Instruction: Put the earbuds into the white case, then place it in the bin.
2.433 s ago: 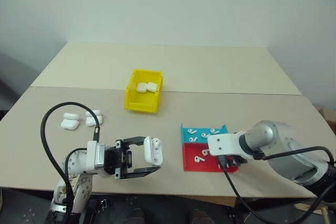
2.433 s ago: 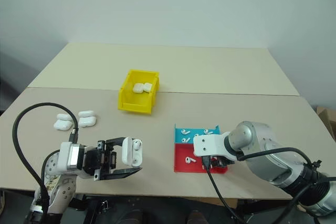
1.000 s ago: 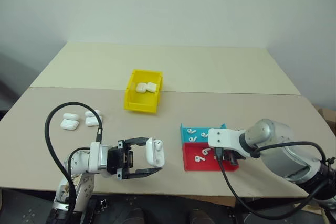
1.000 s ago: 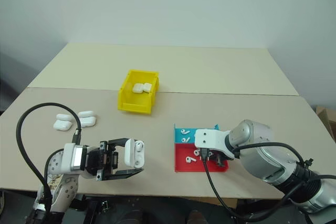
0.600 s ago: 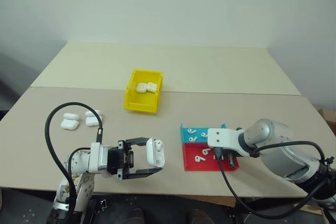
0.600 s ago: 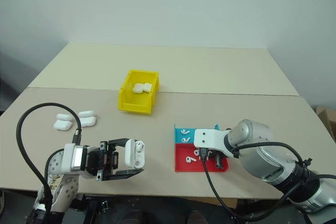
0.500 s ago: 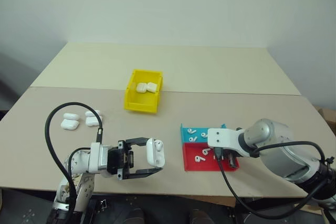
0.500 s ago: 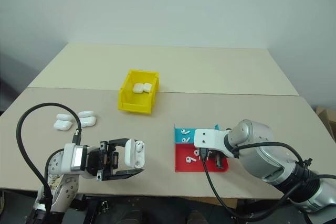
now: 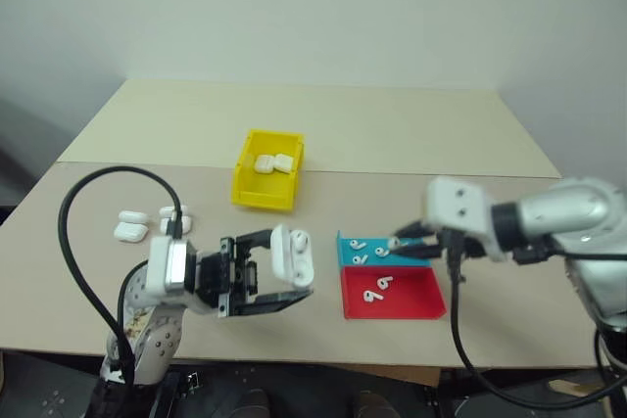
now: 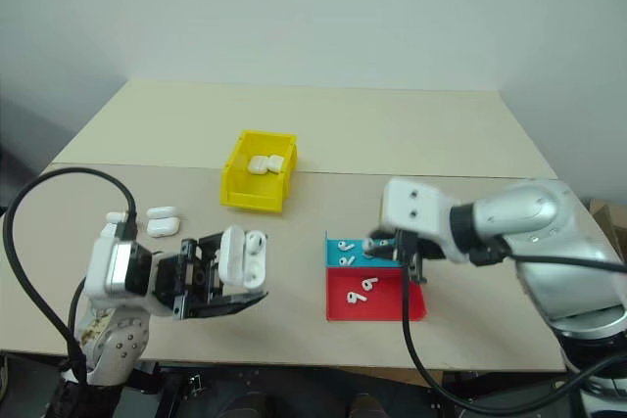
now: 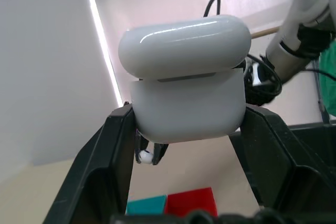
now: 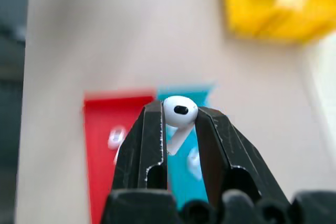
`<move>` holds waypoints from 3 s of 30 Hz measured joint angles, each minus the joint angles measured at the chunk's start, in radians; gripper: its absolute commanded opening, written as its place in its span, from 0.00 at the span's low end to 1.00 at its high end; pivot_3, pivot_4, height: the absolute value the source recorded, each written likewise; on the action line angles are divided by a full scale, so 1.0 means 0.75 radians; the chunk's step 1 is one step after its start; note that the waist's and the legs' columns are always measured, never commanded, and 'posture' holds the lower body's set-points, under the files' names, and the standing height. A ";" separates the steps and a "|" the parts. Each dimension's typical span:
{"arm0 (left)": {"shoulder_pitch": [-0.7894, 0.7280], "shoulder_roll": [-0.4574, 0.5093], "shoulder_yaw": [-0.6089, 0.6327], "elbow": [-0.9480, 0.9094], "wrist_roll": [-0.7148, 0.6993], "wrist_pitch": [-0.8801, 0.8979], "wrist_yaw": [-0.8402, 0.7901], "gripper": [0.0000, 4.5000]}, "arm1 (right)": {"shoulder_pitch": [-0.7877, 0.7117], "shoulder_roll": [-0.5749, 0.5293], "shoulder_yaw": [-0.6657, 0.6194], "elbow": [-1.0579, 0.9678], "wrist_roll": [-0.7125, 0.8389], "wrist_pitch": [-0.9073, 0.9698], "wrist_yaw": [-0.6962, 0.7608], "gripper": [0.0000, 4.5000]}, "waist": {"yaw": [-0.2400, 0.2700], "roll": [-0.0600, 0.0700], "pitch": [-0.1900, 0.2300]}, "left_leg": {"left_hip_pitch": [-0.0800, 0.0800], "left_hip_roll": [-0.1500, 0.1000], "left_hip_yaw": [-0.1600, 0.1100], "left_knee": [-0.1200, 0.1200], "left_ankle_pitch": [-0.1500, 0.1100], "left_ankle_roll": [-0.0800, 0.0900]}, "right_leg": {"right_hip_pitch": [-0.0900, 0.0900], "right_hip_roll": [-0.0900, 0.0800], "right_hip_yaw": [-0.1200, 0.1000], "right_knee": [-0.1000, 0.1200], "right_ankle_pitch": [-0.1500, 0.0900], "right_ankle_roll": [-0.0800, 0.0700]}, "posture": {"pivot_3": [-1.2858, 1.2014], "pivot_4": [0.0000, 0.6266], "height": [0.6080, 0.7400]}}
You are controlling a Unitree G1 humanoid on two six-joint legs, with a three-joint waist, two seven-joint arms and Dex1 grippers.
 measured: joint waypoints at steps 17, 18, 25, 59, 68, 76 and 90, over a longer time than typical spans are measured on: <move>-0.229 -0.149 -0.064 0.077 -0.020 0.147 0.124 0.61 | -0.055 0.455 -0.374 0.062 0.704 -0.384 -0.315 0.15 | 0.001 0.000 0.000 | -0.001 0.000 -0.001 0.000 0.000 0.000 | 0.000 0.000 -0.001 0.000 0.000 0.000 | 0.52 0.24 1.00; -0.241 -0.158 -0.068 0.085 -0.012 0.147 0.120 0.61 | -0.050 0.464 -0.374 0.060 0.736 -0.390 -0.326 0.15 | 0.001 0.000 0.000 | -0.001 0.000 -0.001 0.000 0.000 0.000 | 0.000 0.000 -0.001 0.000 0.000 0.000 | 0.52 0.24 1.00; -0.270 -0.184 -0.072 0.107 0.008 0.146 0.081 0.61 | 0.018 0.461 -0.310 0.034 0.775 -0.469 -0.355 0.15 | -0.003 0.000 0.000 | -0.001 0.000 -0.001 0.000 0.000 0.000 | 0.000 0.001 0.000 0.000 0.000 0.000 | 0.52 0.24 1.00; 0.037 0.049 0.081 0.133 0.120 -0.006 -0.159 0.61 | 0.107 -0.258 0.722 0.247 -0.494 -0.710 0.059 0.15 | 0.004 0.001 0.000 | -0.003 0.000 0.001 0.000 0.000 0.000 | -0.004 0.000 0.000 -0.001 0.000 0.000 | 0.52 0.24 1.00; 0.065 0.051 0.086 0.128 0.145 -0.051 -0.154 0.61 | 0.169 -0.176 0.745 0.309 -0.613 -0.799 0.052 0.35 | 0.001 0.001 0.000 | -0.002 0.000 0.001 0.000 0.000 0.000 | -0.003 0.000 0.000 0.000 0.000 0.000 | 0.52 0.24 1.00; 0.064 0.058 0.088 0.129 0.164 -0.060 -0.154 0.61 | 0.173 -0.156 0.723 0.324 -0.666 -0.854 0.038 0.72 | 0.002 0.000 0.000 | 0.003 0.000 0.001 0.000 0.000 0.000 | 0.002 0.000 0.000 0.000 0.000 0.000 | 0.52 0.24 1.00; 0.090 0.103 0.124 0.171 0.167 -0.091 -0.197 0.61 | -0.280 -0.131 0.620 0.591 -0.626 -0.732 0.171 0.72 | -0.008 0.001 0.000 | 0.005 0.001 0.002 -0.001 0.000 0.000 | 0.001 0.000 0.001 0.000 0.000 -0.001 | 0.52 0.24 1.00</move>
